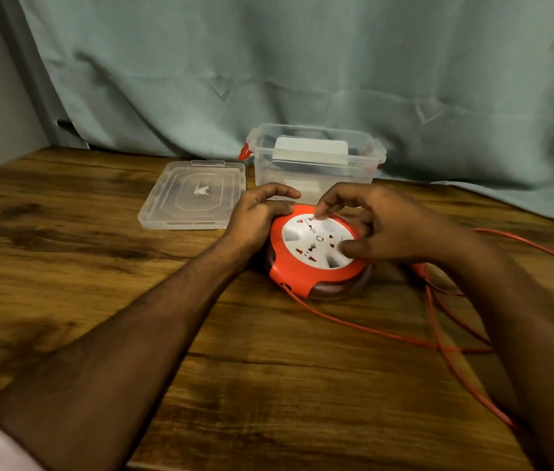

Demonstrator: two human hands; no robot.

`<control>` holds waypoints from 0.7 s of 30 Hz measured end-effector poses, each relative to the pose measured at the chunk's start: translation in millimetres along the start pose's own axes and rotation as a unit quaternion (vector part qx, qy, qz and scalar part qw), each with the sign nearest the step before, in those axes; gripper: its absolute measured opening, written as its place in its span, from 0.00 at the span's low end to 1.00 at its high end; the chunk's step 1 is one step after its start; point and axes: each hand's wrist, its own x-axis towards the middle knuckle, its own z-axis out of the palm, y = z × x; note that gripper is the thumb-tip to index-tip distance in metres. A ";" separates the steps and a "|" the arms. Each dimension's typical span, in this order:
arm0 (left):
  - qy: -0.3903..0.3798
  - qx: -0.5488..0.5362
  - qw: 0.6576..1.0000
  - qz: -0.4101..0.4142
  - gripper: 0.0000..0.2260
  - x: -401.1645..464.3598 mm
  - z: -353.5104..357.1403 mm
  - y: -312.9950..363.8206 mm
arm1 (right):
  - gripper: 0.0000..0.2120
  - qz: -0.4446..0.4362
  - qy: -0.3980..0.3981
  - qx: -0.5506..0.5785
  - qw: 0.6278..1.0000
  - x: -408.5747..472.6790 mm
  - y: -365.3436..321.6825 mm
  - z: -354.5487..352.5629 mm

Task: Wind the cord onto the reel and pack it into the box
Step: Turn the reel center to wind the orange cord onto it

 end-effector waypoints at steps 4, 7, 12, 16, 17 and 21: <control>-0.020 -0.005 1.000 0.008 0.12 -1.9 0.4 0.5 | 0.29 0.005 -0.015 0.061 0.998 -2.9 9.0 -4.9; -0.024 -0.001 1.000 0.017 0.12 -2.0 1.1 0.0 | 0.31 0.035 -0.026 0.049 0.998 -3.3 8.0 -5.0; -0.014 0.000 1.000 0.016 0.12 -1.2 0.6 -0.8 | 0.29 0.030 -0.016 -0.054 0.998 0.1 -2.1 4.9; -0.001 -0.010 1.000 0.006 0.14 1.0 1.2 -2.4 | 0.27 0.068 0.028 -0.070 0.995 2.2 -6.9 12.6; 0.004 -0.012 1.000 0.003 0.14 1.6 1.5 -2.5 | 0.26 0.072 0.050 -0.071 0.994 3.0 -8.3 18.6; 0.018 -0.006 1.000 -0.002 0.16 1.6 0.9 -2.9 | 0.27 0.104 0.128 -0.083 0.983 11.5 -18.6 43.0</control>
